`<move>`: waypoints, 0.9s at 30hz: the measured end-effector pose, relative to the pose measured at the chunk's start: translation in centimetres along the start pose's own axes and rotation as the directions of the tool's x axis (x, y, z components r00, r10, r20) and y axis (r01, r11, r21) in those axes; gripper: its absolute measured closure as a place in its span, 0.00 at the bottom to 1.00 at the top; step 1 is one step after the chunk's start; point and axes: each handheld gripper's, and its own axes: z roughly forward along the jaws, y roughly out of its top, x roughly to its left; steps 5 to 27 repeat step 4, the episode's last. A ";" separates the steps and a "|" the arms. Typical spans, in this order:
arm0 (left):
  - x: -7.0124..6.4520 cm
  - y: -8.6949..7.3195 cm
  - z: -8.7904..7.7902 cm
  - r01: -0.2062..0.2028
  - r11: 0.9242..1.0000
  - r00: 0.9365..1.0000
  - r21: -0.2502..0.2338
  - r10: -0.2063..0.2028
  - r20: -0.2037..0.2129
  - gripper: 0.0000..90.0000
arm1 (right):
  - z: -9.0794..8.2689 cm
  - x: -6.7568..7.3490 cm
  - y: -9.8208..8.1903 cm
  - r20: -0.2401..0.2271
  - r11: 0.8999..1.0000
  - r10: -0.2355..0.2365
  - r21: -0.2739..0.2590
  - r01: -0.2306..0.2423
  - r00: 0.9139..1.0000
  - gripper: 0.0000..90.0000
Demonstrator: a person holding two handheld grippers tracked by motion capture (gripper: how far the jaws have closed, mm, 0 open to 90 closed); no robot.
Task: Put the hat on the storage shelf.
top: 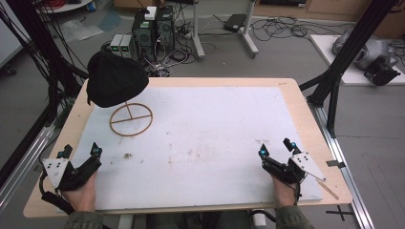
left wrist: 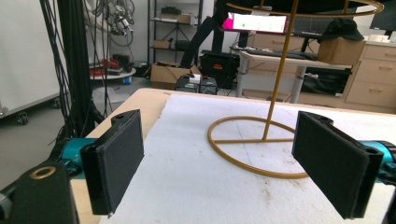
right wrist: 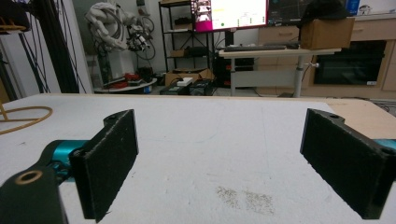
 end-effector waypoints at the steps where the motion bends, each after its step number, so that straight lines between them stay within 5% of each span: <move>1: 0.0 0.0 0.0 -0.001 1.000 1.000 0.004 0.001 0.002 0.19 | 0.0 0.0 0.0 0.000 1.000 0.001 0.000 -0.001 1.000 0.12; 27: 0.1 -0.1 0.1 0.004 1.000 1.000 0.017 -0.004 0.009 0.19 | 0.1 0.0 0.0 0.002 1.000 -0.003 0.002 0.003 1.000 0.12</move>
